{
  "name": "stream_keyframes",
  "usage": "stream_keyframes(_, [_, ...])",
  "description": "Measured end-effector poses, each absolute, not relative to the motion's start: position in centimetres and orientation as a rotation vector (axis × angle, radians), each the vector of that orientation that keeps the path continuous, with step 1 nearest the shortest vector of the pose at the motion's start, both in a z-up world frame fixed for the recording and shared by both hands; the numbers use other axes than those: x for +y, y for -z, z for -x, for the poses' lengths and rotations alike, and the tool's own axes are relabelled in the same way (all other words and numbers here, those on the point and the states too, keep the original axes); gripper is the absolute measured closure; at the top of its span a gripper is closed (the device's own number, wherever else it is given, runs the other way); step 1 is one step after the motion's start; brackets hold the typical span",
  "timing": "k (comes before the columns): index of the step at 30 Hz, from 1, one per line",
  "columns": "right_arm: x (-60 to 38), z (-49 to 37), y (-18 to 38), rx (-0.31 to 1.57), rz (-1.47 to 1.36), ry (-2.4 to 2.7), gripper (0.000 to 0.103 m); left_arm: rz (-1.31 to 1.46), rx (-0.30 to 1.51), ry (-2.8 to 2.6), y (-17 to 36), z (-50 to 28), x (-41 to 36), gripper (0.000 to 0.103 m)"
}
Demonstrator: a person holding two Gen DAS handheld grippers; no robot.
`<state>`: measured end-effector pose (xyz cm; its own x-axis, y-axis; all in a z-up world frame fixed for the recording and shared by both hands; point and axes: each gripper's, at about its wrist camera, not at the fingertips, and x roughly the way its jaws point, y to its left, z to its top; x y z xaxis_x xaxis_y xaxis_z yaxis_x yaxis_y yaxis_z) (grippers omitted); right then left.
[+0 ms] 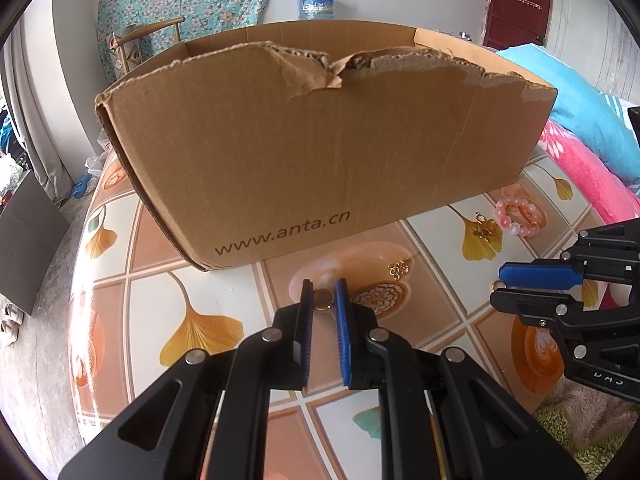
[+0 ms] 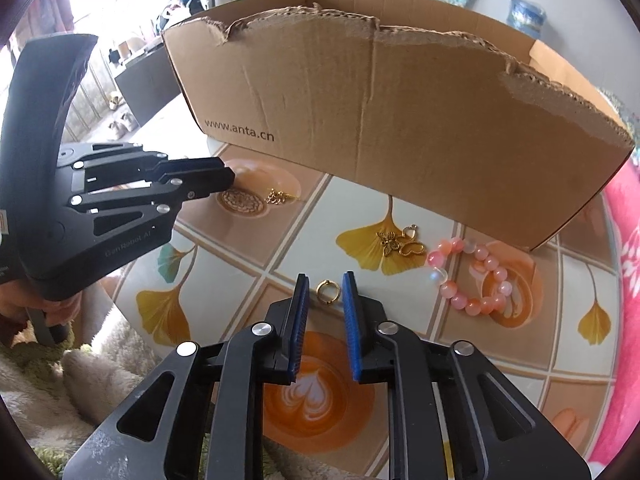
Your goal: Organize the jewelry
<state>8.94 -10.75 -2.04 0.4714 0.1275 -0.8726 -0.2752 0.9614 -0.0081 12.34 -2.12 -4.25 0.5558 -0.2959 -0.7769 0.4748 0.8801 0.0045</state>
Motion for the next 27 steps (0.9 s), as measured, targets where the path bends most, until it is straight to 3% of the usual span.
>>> stream_keyframes(7, [-11.0,-8.5,2.0,1.05,0.127,-0.246,0.095,-0.218,0.868,0.455,4.2,-12.2,-2.0,0.092])
stream_keyframes(8, [-11.0,-8.4,1.9,1.045,0.124,-0.246,0.101,-0.218,0.868,0.455,4.2,-12.2,-2.0,0.092])
stream_keyframes(10, [-11.4,-8.1,1.6,1.041,0.12,-0.244,0.102,-0.219,0.867,0.457,4.3,-12.1,-2.0,0.092])
stream_keyframes(27, [-13.9,-6.3,-0.3,1.076,0.091,-0.263,0.097,-0.225,0.863,0.454,4.3,-11.9,-1.9,0.092])
